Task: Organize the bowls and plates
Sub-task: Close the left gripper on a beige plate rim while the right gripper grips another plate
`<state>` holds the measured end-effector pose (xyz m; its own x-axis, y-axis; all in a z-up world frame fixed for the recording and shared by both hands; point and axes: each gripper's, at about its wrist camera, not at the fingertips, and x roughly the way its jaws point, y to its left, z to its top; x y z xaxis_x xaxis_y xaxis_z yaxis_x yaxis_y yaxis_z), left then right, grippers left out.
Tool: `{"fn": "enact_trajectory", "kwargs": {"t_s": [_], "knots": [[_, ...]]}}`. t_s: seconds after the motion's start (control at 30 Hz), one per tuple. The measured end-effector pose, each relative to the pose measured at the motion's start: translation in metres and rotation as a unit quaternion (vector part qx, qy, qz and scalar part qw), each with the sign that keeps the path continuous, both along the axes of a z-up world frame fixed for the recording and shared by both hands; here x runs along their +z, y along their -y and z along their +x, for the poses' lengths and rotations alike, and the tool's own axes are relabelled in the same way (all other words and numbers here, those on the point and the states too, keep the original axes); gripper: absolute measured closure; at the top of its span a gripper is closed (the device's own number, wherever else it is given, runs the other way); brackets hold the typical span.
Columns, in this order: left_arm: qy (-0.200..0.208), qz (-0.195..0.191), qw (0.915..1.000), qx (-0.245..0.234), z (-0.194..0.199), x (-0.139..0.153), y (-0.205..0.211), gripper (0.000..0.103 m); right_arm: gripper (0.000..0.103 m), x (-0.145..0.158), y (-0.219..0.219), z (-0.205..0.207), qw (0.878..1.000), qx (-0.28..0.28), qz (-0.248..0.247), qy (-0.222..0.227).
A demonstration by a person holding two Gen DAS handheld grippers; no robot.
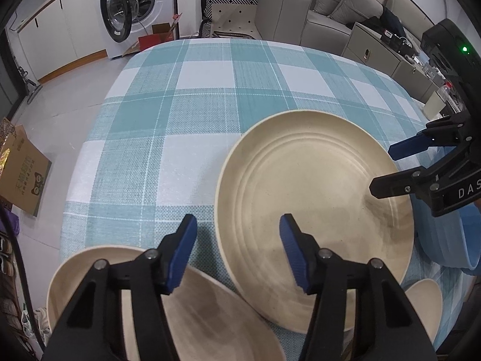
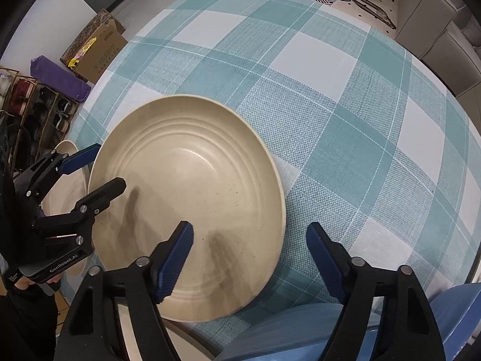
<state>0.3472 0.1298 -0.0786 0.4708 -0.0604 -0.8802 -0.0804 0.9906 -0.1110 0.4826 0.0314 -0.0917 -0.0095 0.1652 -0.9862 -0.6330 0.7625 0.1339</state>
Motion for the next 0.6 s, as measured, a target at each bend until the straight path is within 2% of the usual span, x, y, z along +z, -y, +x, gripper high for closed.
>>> {"fn": "enact_trajectory", "kwargs": {"t_s": [0.23, 0.6], "knots": [[-0.006, -0.013, 0.9999, -0.002, 0.002, -0.003, 0.0, 0.06, 0.032, -0.009, -0.011, -0.007, 1.0, 0.008, -0.016, -0.01], [-0.01, -0.039, 0.9992, 0.01, 0.003, -0.004, -0.005, 0.072, 0.052, -0.013, -0.009, -0.009, 1.0, 0.006, -0.02, -0.014]]}}
